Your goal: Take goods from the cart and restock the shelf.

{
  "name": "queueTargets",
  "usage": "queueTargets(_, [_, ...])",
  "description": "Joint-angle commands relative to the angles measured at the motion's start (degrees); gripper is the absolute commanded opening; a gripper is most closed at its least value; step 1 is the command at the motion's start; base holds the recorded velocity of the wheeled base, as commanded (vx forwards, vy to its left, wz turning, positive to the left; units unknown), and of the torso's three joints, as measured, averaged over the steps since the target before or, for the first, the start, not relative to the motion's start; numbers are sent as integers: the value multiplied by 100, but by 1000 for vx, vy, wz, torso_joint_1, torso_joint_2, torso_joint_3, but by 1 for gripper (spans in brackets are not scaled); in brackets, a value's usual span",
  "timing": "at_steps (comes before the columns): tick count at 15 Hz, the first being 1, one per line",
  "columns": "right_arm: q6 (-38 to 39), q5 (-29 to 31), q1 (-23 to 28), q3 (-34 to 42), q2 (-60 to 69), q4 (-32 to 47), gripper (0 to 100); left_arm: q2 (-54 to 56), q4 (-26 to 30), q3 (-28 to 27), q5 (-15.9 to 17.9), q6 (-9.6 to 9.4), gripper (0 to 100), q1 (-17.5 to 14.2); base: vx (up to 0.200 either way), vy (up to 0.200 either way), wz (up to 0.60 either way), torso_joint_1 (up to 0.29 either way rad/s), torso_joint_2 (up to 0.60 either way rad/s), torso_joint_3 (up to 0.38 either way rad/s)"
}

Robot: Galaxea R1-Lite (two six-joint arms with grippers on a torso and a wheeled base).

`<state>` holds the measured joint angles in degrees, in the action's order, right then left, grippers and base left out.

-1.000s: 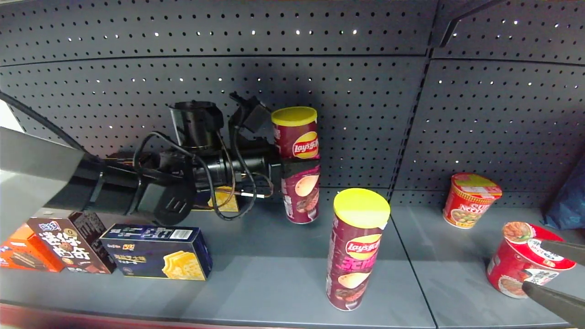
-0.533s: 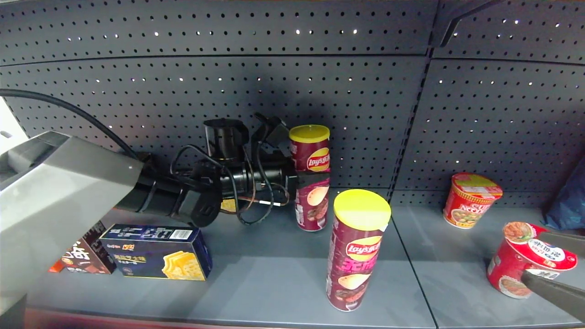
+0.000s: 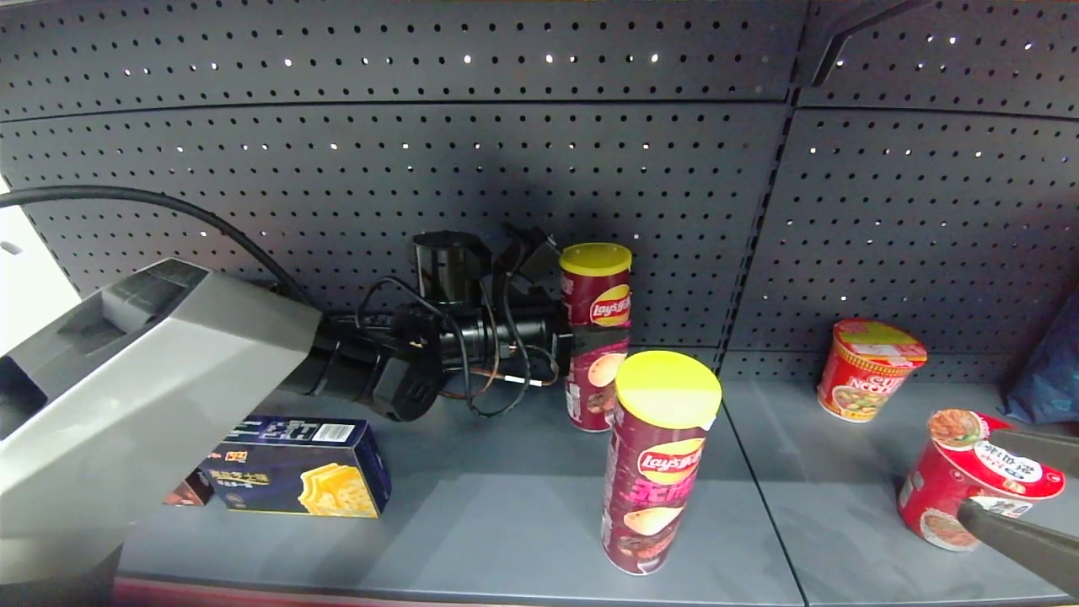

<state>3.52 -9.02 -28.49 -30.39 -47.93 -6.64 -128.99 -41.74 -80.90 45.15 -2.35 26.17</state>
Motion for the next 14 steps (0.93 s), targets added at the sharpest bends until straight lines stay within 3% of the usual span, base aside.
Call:
queueTargets(1, [-1,-3,1,-2,-14,-4,100,-118,-10,-67,-7,-2,0,28,0,0,0,0,0,0])
queueTargets(12, [-1,-12,-8,60,-14,-4,100,-232,-18,-75,-15,-11,0,125,0,0,0,0,0,0])
queueTargets(13, [-1,-12,-8,60,-14,-4,100,-232,-18,-75,-15,-20,100,125,0,0,0,0,0,0])
queueTargets(14, [8,-12,-8,51,-14,-4,100,-232,-18,-75,-15,-20,100,125,0,0,0,0,0,0])
